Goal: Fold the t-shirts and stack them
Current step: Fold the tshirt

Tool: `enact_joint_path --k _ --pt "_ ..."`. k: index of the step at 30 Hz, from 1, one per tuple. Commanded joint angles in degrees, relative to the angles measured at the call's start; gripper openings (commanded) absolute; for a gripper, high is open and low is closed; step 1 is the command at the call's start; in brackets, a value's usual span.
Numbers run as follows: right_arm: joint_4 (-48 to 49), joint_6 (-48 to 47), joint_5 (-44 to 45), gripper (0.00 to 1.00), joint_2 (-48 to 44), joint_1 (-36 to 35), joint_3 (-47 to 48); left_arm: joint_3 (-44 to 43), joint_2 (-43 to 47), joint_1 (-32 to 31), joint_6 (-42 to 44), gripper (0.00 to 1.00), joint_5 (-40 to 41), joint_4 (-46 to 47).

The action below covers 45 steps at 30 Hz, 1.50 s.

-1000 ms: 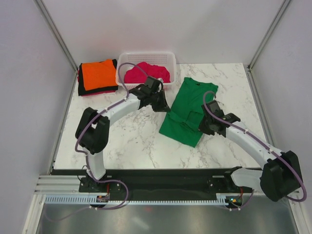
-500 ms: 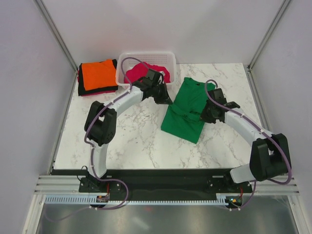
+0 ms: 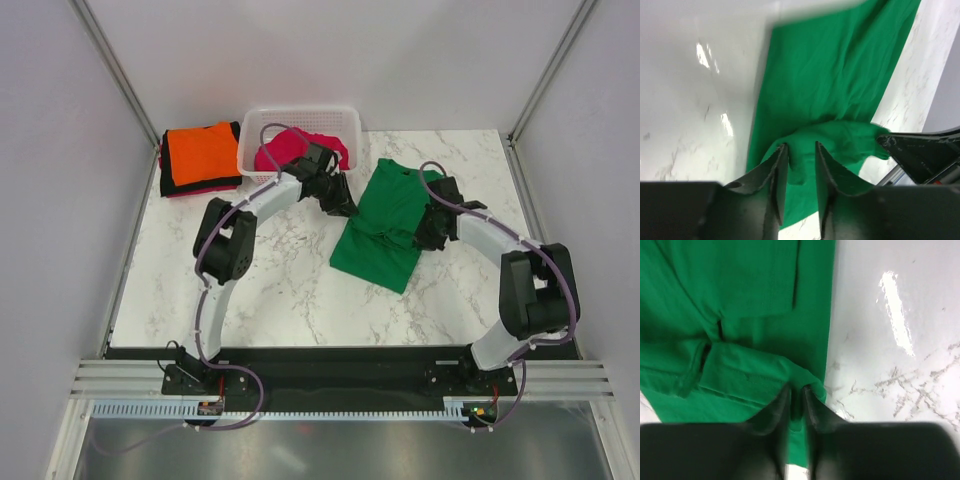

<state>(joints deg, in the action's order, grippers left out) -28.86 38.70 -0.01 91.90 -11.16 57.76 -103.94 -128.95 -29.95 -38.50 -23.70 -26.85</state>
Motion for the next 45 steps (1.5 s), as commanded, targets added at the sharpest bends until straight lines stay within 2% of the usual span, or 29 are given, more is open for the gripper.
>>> enact_joint_path --k 1,2,3,4,6,11,14,18,22,26,29,32,36,40,42,45 --pt "2.06 -2.04 0.19 0.36 3.37 3.41 5.78 -9.5 -3.85 1.65 1.41 0.37 -4.59 -2.92" --pt "1.97 -2.66 -2.25 0.51 4.25 3.86 8.14 -11.79 -4.55 2.09 1.76 0.42 -4.6 -4.68" --pt "1.18 -3.1 -2.36 0.7 5.3 4.21 9.38 -14.77 -5.0 2.18 2.02 0.45 -4.6 -6.44" --pt "0.22 -4.23 -2.36 0.75 5.57 4.56 10.7 -15.15 -4.3 2.27 2.55 0.49 -4.51 -7.68" --pt "-1.02 -5.21 -2.36 0.78 3.74 4.65 12.2 -12.97 -0.37 2.18 2.9 0.52 -2.94 -7.78" --pt "-0.14 -5.74 -3.85 0.78 -5.74 1.94 7.56 -4.97 9.66 2.18 4.49 0.56 1.11 -7.69" --pt "-0.05 -5.13 -4.38 0.77 -9.09 -3.33 6.06 2.75 16.08 2.18 4.84 0.57 3.92 -7.17" --pt "1.43 -3.72 -3.15 0.76 -9.28 -12.98 5.18 11.11 22.76 2.18 5.8 0.56 6.38 -5.94" --pt "2.06 -3.19 -2.36 0.74 -4.37 -16.78 5.52 22.26 30.75 2.18 6.16 0.55 7.35 -1.9" --pt "1.18 -3.72 1.75 0.73 2.56 -17.14 8.42 42.09 43.75 2.27 5.37 0.55 9.28 7.68" --pt "-1.19 -4.85 4.92 0.73 7.48 -17.14 12.81 50.99 52.64 2.36 4.49 0.55 12.01 10.68" --pt "-3.56 -6.18 8.0 0.73 12.42 -16.44 18.6 55.67 57.66 2.44 4.66 0.55 12.89 10.94" --pt "-8.4 -8.1 12.12 0.73 17.96 -11.45 27.48 58.15 60.47 2.62 5.28 0.55 13.59 9.89" --pt "-14.37 -11.1 16.18 0.72 22.71 -7.92 41.43 60.08 61.09 2.62 3.61 0.55 11.58 11.29" --pt "-16.4 -12.15 15.66 0.72 21.58 -7.83 43.49 61.66 60.83 2.53 2.65 0.56 9.21 14.62" --pt "-15.26 -10.23 12.59 0.72 14.56 -8.09 38.85 64.74 59.69 2.27 0.54 0.57 6.39 21.89"
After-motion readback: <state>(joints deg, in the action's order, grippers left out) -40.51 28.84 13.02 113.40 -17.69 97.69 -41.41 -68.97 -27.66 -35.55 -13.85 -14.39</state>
